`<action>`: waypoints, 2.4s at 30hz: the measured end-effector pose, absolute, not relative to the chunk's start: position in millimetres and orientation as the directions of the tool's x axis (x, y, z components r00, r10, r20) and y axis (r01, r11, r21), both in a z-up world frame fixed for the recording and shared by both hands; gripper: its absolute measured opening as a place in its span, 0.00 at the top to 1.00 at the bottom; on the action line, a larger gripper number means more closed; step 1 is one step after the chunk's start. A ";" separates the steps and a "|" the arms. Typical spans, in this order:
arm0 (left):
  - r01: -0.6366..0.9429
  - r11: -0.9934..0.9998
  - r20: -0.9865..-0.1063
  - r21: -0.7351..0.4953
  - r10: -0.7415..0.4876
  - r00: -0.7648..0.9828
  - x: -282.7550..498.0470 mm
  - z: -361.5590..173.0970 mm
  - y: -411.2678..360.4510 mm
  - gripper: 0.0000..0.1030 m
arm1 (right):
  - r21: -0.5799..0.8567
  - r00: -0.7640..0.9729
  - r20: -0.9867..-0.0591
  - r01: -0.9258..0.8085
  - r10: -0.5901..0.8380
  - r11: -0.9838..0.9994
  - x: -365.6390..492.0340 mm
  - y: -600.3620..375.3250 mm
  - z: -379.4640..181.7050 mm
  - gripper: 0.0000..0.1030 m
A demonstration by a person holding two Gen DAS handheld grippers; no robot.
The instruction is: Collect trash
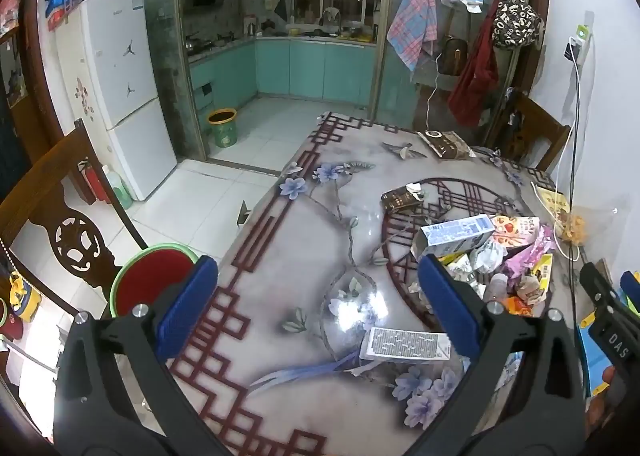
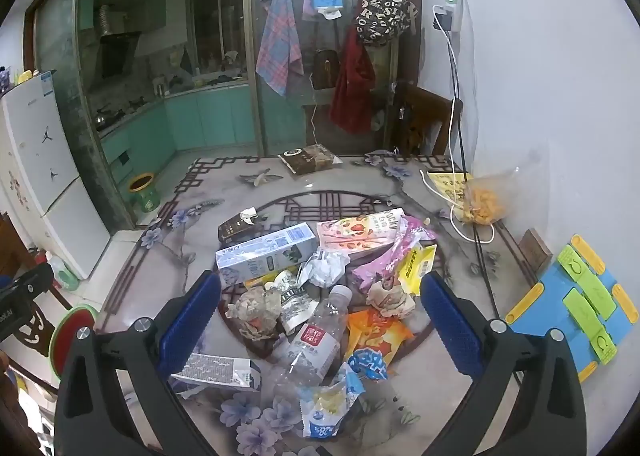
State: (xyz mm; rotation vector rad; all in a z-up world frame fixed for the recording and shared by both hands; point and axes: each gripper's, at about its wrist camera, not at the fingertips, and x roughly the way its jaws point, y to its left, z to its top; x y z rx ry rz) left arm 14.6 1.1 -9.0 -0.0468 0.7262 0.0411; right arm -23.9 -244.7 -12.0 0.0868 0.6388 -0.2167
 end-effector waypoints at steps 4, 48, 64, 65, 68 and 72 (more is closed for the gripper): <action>-0.059 0.998 -0.654 -0.006 0.041 0.755 17.4 -9.0 -3.8 0.04 | 0.016 0.781 -0.600 0.229 -0.174 0.973 -23.3 -251.9 -18.7 0.07; -0.055 0.998 -0.706 0.011 0.047 0.707 46.6 -25.8 -10.7 0.04 | -0.030 0.745 -0.631 0.256 -0.217 0.966 -2.9 -257.3 -21.8 0.07; -0.061 0.998 -0.709 0.016 0.055 0.703 47.9 -28.5 -11.6 0.04 | -0.030 0.744 -0.633 0.255 -0.216 0.966 -0.8 -257.9 -22.8 0.07; -0.062 0.998 -0.709 0.017 0.055 0.703 47.9 -28.6 -11.6 0.04 | -0.030 0.744 -0.633 0.256 -0.217 0.966 -0.9 -257.8 -22.6 0.07; -0.063 0.998 -0.710 0.015 0.055 0.702 48.2 -28.5 -10.9 0.04 | -0.028 0.743 -0.633 0.256 -0.215 0.966 -1.0 -258.3 -22.5 0.07; -0.074 0.997 -0.709 0.028 0.072 0.702 41.7 -30.2 -15.8 0.04 | -0.029 0.743 -0.633 0.256 -0.216 0.966 -1.3 -258.7 -22.7 0.07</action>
